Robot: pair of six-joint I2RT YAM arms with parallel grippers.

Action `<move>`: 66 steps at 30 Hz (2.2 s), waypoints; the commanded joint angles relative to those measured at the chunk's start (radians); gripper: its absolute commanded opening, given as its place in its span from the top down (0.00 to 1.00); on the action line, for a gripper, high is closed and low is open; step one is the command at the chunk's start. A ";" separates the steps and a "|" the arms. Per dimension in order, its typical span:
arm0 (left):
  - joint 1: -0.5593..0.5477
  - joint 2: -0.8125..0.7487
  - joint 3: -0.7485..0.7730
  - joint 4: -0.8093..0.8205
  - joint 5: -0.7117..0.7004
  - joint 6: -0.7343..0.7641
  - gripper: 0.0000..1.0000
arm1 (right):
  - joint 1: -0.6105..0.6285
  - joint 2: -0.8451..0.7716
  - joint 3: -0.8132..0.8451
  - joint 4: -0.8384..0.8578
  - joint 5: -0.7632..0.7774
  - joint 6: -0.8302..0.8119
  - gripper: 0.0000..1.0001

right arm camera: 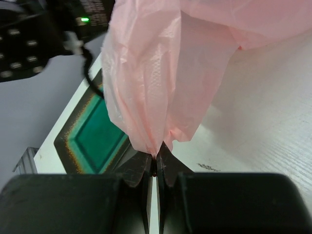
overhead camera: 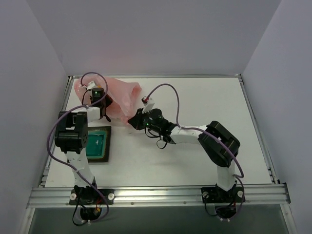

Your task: Take the fake fruits out of the plastic bag

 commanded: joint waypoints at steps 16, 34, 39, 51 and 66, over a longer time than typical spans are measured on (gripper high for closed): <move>-0.022 -0.568 -0.355 0.038 0.216 -0.205 0.98 | -0.003 0.176 0.217 0.088 0.125 0.063 1.00; -0.013 -1.385 -0.498 -0.947 -0.154 -0.061 0.98 | -0.036 0.016 0.089 0.106 0.098 0.071 1.00; -0.010 -1.347 -0.574 -0.906 -0.237 -0.119 0.98 | -0.033 -0.025 0.046 0.100 0.079 0.065 1.00; 0.001 -1.100 -0.594 -0.746 -0.398 -0.250 0.88 | -0.010 -0.057 0.039 0.060 0.050 0.034 1.00; -0.020 -1.388 -0.602 -0.754 -0.050 -0.121 0.21 | 0.018 -0.119 -0.008 0.031 0.066 0.023 1.00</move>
